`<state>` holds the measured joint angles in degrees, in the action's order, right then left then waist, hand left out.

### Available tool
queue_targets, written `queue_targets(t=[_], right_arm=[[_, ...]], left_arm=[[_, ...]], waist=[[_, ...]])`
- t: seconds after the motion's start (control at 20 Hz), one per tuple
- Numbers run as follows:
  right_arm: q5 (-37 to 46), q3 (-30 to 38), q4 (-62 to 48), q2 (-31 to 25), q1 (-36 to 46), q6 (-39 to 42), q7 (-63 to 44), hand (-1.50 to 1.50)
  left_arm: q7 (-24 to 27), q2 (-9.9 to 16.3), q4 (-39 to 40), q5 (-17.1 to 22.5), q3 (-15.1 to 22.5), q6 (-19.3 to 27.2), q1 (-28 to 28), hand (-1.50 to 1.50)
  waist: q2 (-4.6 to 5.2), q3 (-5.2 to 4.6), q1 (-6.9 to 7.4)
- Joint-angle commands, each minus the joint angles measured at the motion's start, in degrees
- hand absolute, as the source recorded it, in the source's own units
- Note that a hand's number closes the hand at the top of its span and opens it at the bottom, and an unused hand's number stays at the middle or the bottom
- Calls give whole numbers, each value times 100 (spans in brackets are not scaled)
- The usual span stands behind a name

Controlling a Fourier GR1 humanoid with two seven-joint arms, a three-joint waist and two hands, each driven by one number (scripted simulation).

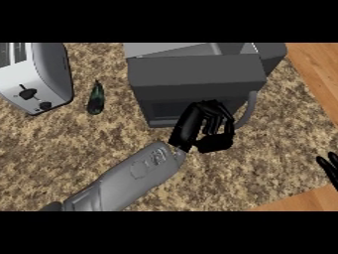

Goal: Pick up the milk, place it into the microwave and close the microwave

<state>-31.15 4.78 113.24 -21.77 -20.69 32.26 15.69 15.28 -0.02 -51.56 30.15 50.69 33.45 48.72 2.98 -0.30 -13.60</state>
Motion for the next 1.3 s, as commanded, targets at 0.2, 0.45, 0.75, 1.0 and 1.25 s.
queue_targets(t=[0.2, 0.45, 0.75, 1.0, 1.25], right_arm=[[-312, 146, 200, -199, 106, -87, -271, -150], [-453, 165, 270, -227, 122, -148, -377, -150], [-663, 248, 306, -287, 243, -141, -403, -150], [-813, 251, 325, -336, 284, -88, -440, -150], [-892, 179, 457, -480, 358, 62, -522, -150]], left_arm=[[332, 2, 624, 687, -469, 7, 595, 150], [566, 2, 907, 1083, -584, -233, 701, 150], [638, 2, 965, 1546, -703, -276, 686, 150], [798, 2, 1077, 1735, -732, -114, 696, 150], [1179, 2, 1082, 1803, -706, 57, 687, 150]], waist=[[82, 2, -136], [105, 6, -153], [151, 12, -236], [156, 24, -229], [194, 14, -249]])
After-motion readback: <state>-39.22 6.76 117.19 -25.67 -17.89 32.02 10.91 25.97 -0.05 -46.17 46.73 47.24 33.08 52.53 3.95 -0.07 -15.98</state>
